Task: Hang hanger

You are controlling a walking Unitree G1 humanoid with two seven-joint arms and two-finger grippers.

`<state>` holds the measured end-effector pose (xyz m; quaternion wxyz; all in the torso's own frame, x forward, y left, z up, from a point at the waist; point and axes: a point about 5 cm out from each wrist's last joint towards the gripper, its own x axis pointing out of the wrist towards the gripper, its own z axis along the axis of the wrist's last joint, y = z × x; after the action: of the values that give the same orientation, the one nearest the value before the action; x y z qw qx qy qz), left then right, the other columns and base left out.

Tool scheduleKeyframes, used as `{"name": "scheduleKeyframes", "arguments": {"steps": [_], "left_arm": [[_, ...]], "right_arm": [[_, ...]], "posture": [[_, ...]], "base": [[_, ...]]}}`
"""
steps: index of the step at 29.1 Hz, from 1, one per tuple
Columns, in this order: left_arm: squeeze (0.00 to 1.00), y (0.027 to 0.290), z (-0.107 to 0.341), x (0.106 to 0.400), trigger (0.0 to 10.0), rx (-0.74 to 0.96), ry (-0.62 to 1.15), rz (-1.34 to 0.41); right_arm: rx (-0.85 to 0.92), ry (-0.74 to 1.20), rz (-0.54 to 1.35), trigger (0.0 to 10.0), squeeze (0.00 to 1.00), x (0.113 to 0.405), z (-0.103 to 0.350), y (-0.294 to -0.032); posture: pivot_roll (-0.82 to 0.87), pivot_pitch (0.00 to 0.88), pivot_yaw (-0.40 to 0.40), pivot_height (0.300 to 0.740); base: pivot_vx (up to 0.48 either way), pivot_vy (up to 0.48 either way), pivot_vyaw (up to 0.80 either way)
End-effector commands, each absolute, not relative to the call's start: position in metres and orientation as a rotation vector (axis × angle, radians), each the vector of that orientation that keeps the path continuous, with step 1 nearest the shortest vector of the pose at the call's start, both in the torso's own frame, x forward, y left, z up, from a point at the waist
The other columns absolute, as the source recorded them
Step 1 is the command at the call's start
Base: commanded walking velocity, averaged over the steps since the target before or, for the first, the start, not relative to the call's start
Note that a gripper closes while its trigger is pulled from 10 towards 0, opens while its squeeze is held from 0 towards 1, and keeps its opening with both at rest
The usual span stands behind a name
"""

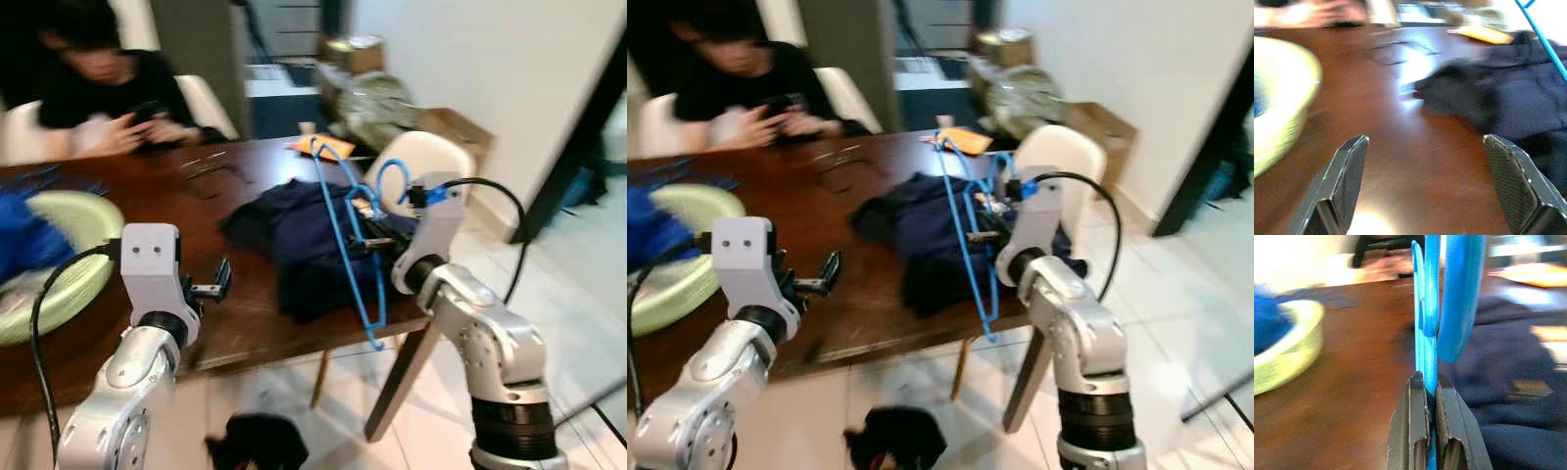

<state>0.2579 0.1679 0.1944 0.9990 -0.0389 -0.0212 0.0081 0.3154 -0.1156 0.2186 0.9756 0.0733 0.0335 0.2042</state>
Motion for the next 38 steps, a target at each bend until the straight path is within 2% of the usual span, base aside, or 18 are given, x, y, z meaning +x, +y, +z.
{"name": "scheduleKeyframes", "arguments": {"steps": [1, 9, 15, 31, 38], "left_arm": [[0.00, 0.171, 0.195, 0.259, 10.0, -0.070, -0.049, 0.030], [0.00, 0.179, 0.195, 0.262, 10.0, -0.027, -0.073, 0.055], [0.00, 0.195, 0.200, 0.269, 10.0, -0.003, -0.099, 0.104], [0.00, 0.205, 0.204, 0.275, 10.0, 0.014, -0.120, 0.128], [0.00, 0.200, 0.203, 0.275, 10.0, -0.009, -0.131, 0.115]], "right_arm": [[0.140, 0.053, 0.395, 10.0, 0.00, 0.316, 0.220, -0.118], [0.116, 0.045, 0.367, 10.0, 0.00, 0.318, 0.217, -0.119], [0.088, 0.048, 0.342, 10.0, 0.00, 0.318, 0.212, -0.122], [0.082, 0.047, 0.335, 10.0, 0.00, 0.319, 0.210, -0.123], [0.054, 0.059, 0.340, 10.0, 0.00, 0.317, 0.205, -0.123]], "posture": [[0.09, 0.048, -0.024, 0.735], [0.09, 0.044, -0.021, 0.735], [0.09, 0.044, -0.016, 0.735], [0.09, 0.040, -0.011, 0.735], [0.09, 0.036, -0.011, 0.735]], "base": [[0.000, 0.000, 0.00], [0.000, 0.000, 0.00], [0.000, 0.000, 0.00], [0.000, 0.469, 0.00], [0.000, 0.184, 0.00]]}}
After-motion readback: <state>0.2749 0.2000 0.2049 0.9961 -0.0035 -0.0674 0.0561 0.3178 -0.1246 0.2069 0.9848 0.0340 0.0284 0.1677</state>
